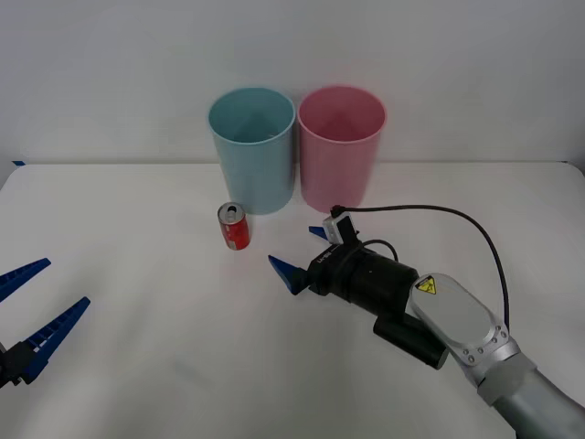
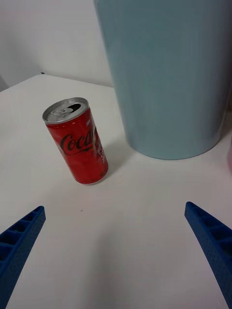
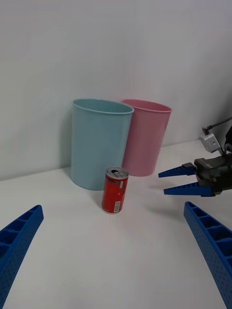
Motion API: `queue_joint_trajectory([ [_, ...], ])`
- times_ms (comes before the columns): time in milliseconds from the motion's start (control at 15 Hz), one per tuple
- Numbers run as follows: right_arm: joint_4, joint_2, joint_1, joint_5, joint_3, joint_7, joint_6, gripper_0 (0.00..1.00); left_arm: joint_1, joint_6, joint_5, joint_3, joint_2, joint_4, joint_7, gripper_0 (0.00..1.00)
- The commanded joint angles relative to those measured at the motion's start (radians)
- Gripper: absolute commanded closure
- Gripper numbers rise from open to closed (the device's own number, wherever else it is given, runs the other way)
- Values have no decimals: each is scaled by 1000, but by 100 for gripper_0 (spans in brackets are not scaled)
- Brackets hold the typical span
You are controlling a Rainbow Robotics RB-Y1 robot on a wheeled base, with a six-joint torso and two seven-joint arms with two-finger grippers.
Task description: Grasp the object on the table and drop it into the matching bin: aluminum can to the light blue bin, PET bottle to the pink bin.
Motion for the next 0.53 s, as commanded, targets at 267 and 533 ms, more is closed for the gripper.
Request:
queue_joint_trajectory([
  [267,0,0,0,0,0,0,0,0,0,0,0,0,0,0,0,0],
  [533,0,0,0,0,0,0,0,0,0,0,0,0,0,0,0,0],
])
